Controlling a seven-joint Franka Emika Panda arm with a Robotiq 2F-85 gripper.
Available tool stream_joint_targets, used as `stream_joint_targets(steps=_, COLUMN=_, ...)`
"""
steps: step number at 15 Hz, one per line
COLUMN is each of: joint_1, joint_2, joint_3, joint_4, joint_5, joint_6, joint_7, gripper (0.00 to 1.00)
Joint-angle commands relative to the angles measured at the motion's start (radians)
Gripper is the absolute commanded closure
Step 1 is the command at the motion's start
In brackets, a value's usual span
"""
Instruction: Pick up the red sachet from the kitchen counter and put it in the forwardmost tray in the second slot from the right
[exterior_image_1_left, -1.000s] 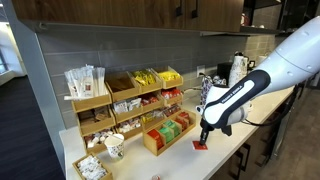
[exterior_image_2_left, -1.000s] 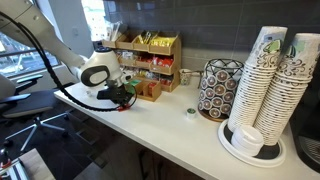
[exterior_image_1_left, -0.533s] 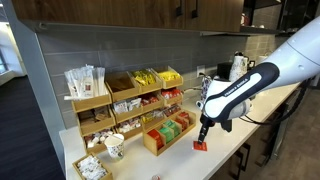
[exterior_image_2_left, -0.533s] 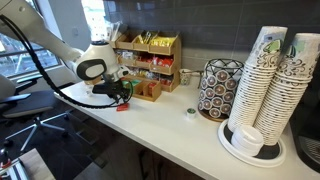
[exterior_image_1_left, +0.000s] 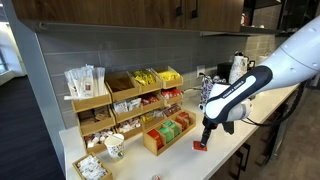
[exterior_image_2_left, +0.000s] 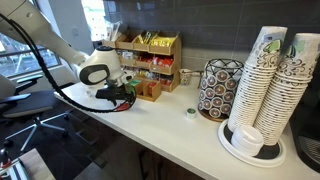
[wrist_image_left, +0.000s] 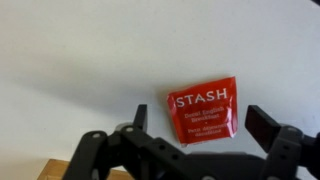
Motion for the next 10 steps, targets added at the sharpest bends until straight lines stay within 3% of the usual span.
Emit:
stream_joint_targets(steps=1, joint_1=-0.014, joint_2=0.045, joint_3=0.006, joint_4=0.016, joint_5=0.062, joint_6=0.04, joint_7=-0.073, gripper=0.0)
stream_joint_targets(steps=6, joint_1=-0.032, joint_2=0.082, joint_3=0.027, joint_4=0.035, joint_5=0.115, joint_6=0.069, joint_7=-0.128, gripper=0.08)
stream_joint_targets(steps=10, joint_1=-0.028, joint_2=0.098, joint_3=0.024, joint_4=0.03, joint_5=0.068, joint_6=0.101, joint_7=-0.094, gripper=0.1)
